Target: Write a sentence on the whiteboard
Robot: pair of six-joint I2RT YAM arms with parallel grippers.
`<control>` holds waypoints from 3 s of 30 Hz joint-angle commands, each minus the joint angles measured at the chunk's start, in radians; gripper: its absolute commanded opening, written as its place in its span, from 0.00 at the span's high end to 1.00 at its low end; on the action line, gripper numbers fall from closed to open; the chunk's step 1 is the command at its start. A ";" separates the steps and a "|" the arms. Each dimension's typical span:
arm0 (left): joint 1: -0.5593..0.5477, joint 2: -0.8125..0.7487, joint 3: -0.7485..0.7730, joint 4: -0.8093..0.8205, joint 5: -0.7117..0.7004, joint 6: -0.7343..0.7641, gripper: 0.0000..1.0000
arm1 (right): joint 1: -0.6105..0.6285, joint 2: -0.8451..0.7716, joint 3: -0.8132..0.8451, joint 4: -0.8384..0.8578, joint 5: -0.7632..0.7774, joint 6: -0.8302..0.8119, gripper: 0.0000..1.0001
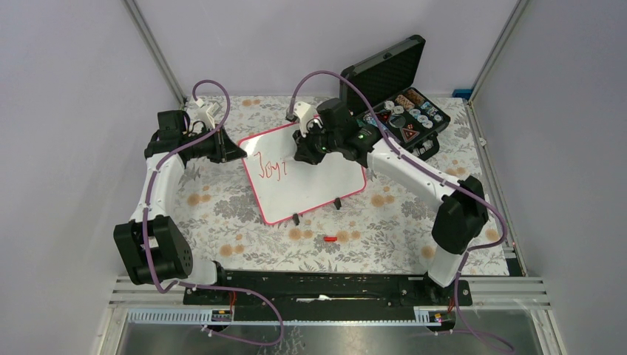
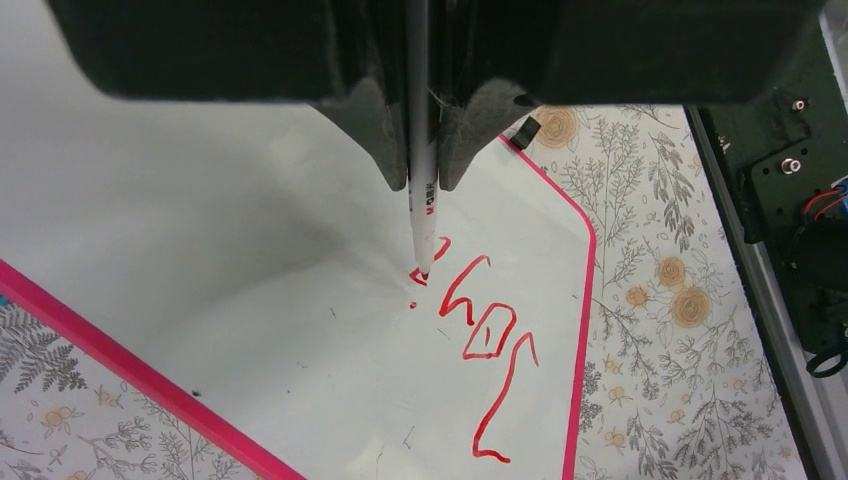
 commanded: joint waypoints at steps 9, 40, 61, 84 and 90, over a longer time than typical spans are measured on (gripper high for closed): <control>-0.005 -0.023 0.000 0.058 -0.040 0.042 1.00 | -0.024 -0.044 -0.023 0.003 0.002 -0.018 1.00; -0.005 -0.023 0.000 0.058 -0.044 0.045 1.00 | -0.021 -0.008 -0.117 0.053 0.009 -0.012 1.00; -0.007 -0.021 0.005 0.058 -0.040 0.040 1.00 | -0.039 -0.054 -0.044 0.054 -0.014 0.016 1.00; -0.007 -0.020 0.004 0.059 -0.044 0.042 1.00 | -0.042 -0.005 -0.015 0.047 -0.009 0.009 1.00; -0.007 -0.018 0.008 0.058 -0.047 0.040 1.00 | -0.043 -0.010 -0.030 0.044 -0.006 0.002 1.00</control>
